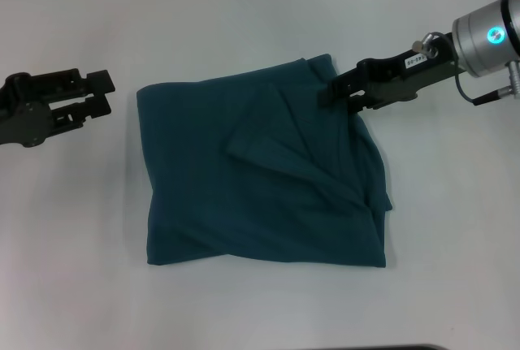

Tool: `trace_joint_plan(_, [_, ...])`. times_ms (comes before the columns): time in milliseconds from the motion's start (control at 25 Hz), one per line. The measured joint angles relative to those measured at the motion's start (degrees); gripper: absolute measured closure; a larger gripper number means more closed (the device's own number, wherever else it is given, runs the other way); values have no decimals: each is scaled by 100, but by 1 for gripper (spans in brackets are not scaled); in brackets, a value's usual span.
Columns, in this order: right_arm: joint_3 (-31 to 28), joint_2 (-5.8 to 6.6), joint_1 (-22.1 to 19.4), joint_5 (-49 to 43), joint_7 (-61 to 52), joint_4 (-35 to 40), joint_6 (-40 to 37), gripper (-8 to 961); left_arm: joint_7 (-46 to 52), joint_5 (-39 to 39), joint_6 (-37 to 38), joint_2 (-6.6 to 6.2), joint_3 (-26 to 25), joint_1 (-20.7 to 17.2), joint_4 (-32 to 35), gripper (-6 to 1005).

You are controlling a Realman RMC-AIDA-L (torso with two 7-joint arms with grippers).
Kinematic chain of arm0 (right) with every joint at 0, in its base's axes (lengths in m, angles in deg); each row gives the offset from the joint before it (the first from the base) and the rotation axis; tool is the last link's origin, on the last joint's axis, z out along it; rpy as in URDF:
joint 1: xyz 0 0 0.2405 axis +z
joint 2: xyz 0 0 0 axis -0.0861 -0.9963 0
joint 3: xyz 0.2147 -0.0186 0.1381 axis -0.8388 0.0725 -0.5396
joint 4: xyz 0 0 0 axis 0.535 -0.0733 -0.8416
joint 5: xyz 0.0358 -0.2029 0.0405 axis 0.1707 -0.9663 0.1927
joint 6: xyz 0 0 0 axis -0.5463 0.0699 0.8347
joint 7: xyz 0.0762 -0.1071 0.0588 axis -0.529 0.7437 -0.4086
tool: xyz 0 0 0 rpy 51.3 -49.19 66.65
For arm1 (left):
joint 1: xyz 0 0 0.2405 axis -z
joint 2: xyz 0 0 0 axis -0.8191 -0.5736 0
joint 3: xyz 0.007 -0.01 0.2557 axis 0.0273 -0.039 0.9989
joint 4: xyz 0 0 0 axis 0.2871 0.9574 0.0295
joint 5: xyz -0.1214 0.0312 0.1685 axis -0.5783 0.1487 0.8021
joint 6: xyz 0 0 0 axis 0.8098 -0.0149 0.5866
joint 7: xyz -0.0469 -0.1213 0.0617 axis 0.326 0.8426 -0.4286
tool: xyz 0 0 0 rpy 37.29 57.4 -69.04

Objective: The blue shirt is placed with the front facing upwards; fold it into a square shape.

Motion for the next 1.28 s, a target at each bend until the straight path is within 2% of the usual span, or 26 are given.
trace_joint_plan(320, [15,-102,38,23,-2,-155,371,398,-100,0,-93,-18,9,77,190,491])
trace_joint_plan(440, [-7,-196,59,49,65,-148,457,398,-136,0,-119,-30,10,96,249,490])
trace_joint_plan(760, [-32,-201,57,122,52,-130,477,400,-142,0,-163,-29,45,97,261,490])
trace_joint_plan(1000, [-39,-158,19,125,-28,-117,442,610,-142,0,-163,-20,27,96,265,490])
trace_joint_plan(1200, [-50,-165,5,228,-24,-104,388,847,-142,0,-170,-21,11,90,269,491])
trace_joint_plan(1280, [-51,-167,5,345,-21,-88,259,875,-142,0,-175,-24,6,80,271,491])
